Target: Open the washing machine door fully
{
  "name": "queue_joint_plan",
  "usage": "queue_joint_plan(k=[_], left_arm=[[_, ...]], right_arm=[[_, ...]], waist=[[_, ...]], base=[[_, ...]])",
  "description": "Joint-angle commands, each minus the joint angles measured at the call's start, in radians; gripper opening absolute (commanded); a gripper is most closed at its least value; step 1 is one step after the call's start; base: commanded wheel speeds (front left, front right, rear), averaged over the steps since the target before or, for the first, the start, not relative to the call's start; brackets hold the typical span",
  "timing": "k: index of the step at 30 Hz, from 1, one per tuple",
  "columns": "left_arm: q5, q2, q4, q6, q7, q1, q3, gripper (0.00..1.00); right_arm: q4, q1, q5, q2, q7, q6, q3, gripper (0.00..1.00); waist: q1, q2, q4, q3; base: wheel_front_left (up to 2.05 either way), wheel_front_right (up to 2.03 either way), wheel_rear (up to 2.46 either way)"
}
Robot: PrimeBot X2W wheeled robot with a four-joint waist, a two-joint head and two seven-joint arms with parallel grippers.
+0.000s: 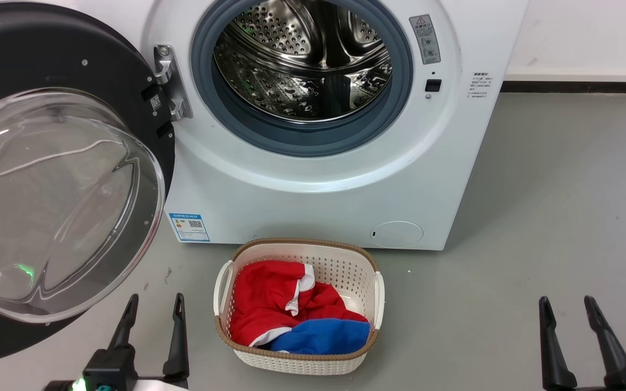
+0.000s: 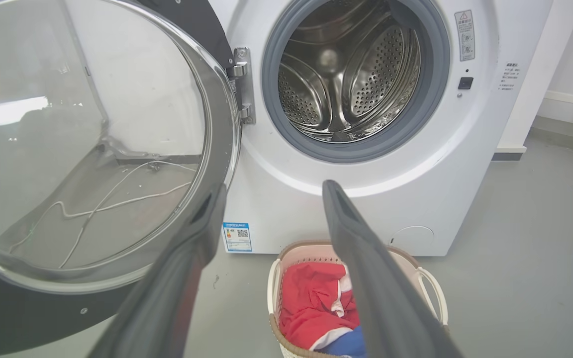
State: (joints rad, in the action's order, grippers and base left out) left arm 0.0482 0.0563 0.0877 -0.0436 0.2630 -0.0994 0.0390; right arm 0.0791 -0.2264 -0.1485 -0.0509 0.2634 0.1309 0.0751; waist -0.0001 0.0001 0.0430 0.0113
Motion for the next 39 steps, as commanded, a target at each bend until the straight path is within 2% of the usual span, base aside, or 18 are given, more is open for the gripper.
queue_joint_plan(k=[1,5,16,39], left_arm=[[0.0,0.0,0.004,0.0,0.0,0.0,0.0,0.0],[0.007,-0.005,0.044,-0.001,-0.008,-0.007,0.001,0.0],[0.238,-0.005,0.064,-0.014,-0.067,0.03,0.016,0.0],[0.622,-0.005,0.087,-0.036,-0.154,0.082,0.031,0.0]], right_arm=[[-0.003,0.0,0.0,0.0,0.0,0.0,0.0,0.0],[-0.039,-0.001,-0.008,0.0,-0.002,0.0,-0.004,0.0],[-0.079,0.049,-0.241,-0.014,-0.044,0.0,-0.016,0.0],[-0.148,0.134,-0.616,-0.029,-0.12,0.0,-0.025,0.0]], waist=[[0.0001,-0.0001,0.0,0.0],[0.0001,-0.0001,0.0,0.0],[0.0001,-0.0001,-0.004,-0.001],[0.0001,-0.0001,-0.012,-0.004]], base=[[0.0,0.0,0.0],[0.0,0.0,0.0],[0.0,0.0,0.0],[0.0,0.0,0.0]])
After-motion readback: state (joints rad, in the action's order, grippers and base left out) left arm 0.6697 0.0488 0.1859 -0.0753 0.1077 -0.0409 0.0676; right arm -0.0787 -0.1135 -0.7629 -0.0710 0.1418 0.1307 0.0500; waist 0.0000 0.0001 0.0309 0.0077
